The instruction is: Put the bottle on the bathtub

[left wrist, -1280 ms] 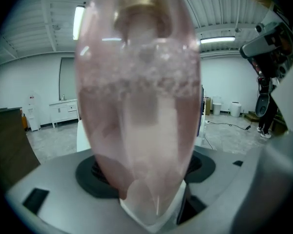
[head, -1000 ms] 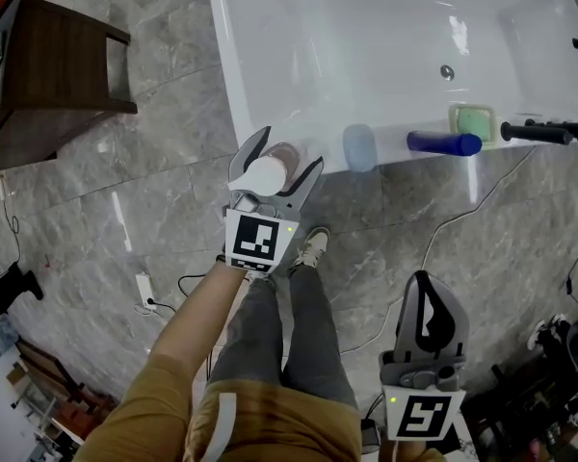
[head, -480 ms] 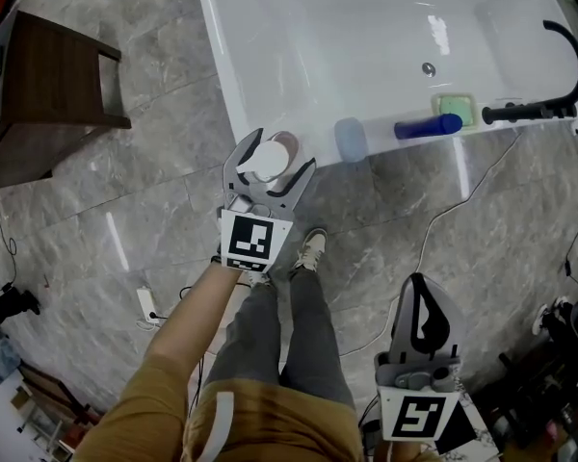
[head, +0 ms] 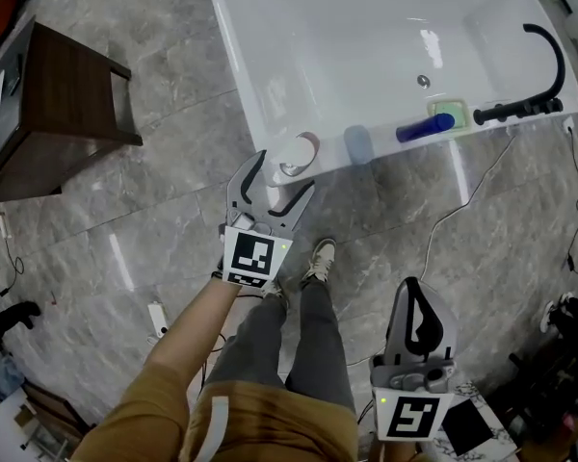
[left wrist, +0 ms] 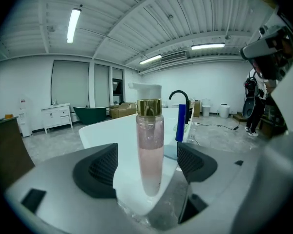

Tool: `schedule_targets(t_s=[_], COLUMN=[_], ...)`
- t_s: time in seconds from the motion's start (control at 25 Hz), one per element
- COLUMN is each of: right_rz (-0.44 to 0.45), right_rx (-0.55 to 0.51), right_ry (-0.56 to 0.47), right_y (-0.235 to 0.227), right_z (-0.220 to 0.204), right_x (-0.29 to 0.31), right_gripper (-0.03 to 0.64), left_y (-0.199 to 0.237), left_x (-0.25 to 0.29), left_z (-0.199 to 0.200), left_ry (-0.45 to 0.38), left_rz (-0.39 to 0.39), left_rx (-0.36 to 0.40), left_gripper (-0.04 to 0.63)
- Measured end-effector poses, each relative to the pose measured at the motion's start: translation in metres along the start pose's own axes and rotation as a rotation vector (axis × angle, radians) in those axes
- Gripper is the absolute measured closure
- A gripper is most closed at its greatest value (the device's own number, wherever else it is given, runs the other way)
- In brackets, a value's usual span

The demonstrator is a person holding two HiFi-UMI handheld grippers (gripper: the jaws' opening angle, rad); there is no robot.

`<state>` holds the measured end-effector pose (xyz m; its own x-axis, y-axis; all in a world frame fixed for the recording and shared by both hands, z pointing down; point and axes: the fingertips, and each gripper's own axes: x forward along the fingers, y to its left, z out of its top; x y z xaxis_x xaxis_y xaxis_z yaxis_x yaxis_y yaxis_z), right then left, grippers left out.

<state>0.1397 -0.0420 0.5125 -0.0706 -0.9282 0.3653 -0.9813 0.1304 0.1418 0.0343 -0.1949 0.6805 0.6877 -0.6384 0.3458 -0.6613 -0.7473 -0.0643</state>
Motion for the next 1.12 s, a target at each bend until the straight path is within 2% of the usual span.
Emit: schedule_targets(t_s=[0.2, 0.52, 0.76, 1.12], right_rz=[-0.009, -0.011, 0.002, 0.035], right_rx=[0.001, -0.043, -0.067, -0.108], right_ry=[-0.019, -0.092, -0.142, -0.19], right_y=[0.017, 0.034, 0.049, 0.059], right_z=[0.018, 0.071, 0.111, 0.15], right_x=[-0.014, -0.032, -0.052, -0.083], right_gripper=[0.611, 0.611, 0.611, 0.611], left_y=[0.0, 0.005, 0.006, 0.0], left_x=[-0.025, -0.067, -0.098, -0.129], left_z=[0.007, 0.056, 0.083, 0.144], left_ry=[0.028, -0.026, -0.012, -0.069], left_rz=[0.001, 0.019, 0.029, 0.04], left_rx=[0.021, 0.029, 0.021, 0.024], left_gripper=[0.232, 0.233, 0.239, 0.336])
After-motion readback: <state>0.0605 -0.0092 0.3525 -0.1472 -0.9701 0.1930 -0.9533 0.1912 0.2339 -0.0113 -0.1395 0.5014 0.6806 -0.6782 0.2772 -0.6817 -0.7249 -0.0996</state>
